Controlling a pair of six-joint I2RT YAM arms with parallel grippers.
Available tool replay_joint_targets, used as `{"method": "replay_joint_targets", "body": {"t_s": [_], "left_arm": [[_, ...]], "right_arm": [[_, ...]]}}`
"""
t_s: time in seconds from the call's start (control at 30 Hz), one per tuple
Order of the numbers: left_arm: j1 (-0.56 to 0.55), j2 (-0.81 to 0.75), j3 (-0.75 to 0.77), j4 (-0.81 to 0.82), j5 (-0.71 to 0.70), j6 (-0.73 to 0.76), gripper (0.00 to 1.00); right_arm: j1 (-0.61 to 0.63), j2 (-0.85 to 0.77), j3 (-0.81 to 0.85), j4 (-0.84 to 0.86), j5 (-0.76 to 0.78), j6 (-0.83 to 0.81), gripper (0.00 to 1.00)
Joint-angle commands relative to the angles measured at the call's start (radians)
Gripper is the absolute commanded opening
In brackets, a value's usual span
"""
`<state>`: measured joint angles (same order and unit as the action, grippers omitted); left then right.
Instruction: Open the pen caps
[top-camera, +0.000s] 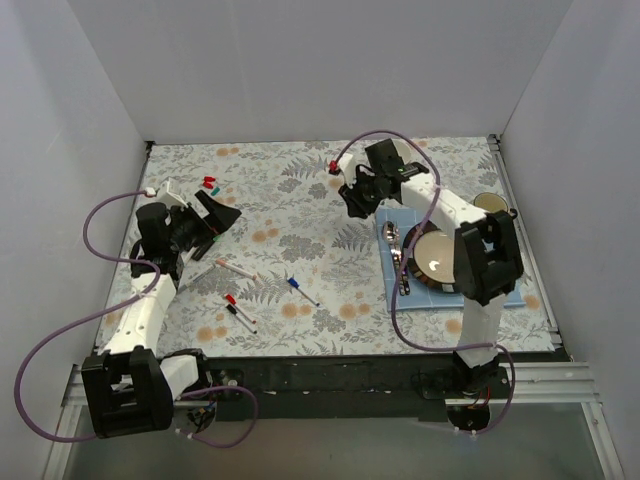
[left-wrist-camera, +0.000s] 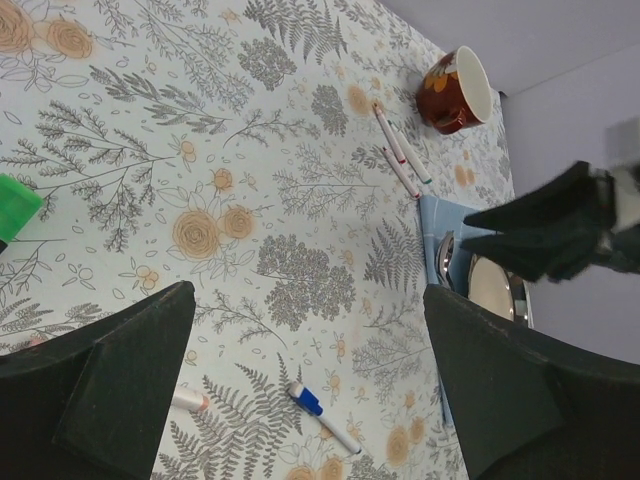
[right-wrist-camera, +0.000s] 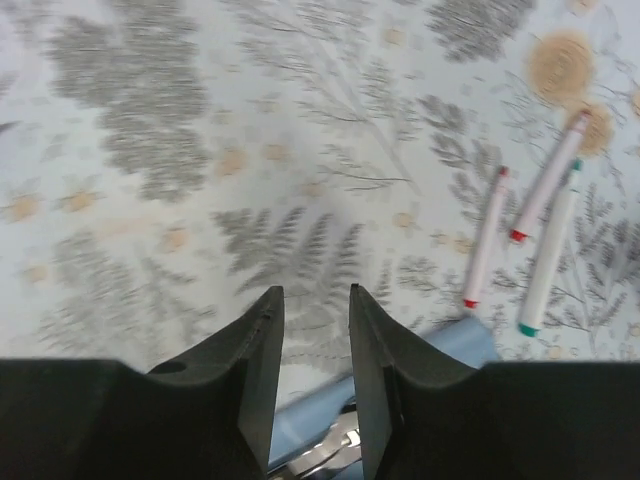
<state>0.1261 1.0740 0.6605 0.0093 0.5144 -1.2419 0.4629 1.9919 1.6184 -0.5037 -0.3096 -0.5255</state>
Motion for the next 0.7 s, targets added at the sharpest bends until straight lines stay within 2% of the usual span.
{"method": "replay_joint_targets", "body": {"t_s": [0.0,0.07,0.17,0.2,0.3,0.53,0.67], "left_arm": [[0.000,0.007,0.001,-0.003,0.024,-0.002,0.98],[-0.006,0.001,0.010,-0.040,0.009,0.021,0.98],[-0.026,-0.012,0.021,-0.084,-0.004,0.062,0.98],[-0.037,-0.016,0.021,-0.097,-0.005,0.067,0.98],[-0.054,-0.048,0.021,-0.152,-0.034,0.101,0.98],[-0.079,-0.132,0.014,-0.186,-0.158,0.137,0.98],[-0.077,-0.132,0.017,-0.189,-0.171,0.139,0.98]], "right_arm": [[0.101,-0.191,-0.176,0.079,-0.258,0.009,0.41],[0.141,-0.246,-0.272,0.094,-0.281,0.025,0.42],[0.233,-0.300,-0.394,0.149,-0.252,0.070,0.55],[0.279,-0.309,-0.420,0.172,-0.209,0.087,0.61],[0.359,-0.327,-0.498,0.237,-0.110,0.145,0.66],[0.477,-0.279,-0.526,0.327,0.151,0.245,0.68],[0.525,-0.232,-0.519,0.341,0.219,0.272,0.66]]}}
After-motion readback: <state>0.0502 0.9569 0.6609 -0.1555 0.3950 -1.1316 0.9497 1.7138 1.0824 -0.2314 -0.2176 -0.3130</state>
